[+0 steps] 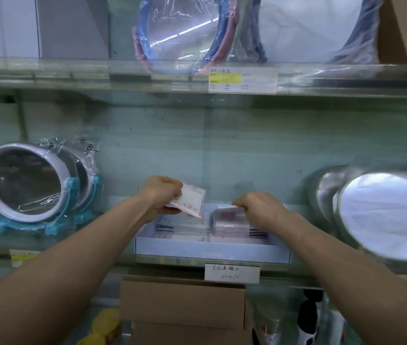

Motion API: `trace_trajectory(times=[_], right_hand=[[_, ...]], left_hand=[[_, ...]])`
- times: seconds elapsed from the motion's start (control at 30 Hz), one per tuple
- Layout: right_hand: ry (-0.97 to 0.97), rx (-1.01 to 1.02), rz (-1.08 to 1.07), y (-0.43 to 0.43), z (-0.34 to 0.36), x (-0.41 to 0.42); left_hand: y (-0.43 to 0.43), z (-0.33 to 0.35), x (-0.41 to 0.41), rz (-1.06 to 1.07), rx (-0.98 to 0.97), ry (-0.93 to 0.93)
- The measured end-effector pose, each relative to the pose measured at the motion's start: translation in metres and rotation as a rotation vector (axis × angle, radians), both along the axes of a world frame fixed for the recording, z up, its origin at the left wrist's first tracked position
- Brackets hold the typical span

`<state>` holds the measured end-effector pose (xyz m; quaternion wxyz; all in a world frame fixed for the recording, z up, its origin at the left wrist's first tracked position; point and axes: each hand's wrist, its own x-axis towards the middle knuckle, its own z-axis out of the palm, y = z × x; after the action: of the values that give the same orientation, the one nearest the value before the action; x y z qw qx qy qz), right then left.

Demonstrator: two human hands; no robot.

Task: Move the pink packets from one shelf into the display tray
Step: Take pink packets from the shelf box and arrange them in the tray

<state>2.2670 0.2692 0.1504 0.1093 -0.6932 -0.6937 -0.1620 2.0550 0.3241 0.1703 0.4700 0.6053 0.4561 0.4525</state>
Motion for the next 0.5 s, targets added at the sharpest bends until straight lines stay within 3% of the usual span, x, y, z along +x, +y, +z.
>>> trace_trajectory(times=[0.27, 0.5], right_hand=[[0.042, -0.323, -0.059, 0.017, -0.01, 0.003], [0.099, -0.332, -0.097, 0.021, -0.013, 0.001]], left_hand=[[0.005, -0.007, -0.008, -0.018, -0.058, -0.019], [0.008, -0.014, -0.007, -0.113, -0.086, 0.0]])
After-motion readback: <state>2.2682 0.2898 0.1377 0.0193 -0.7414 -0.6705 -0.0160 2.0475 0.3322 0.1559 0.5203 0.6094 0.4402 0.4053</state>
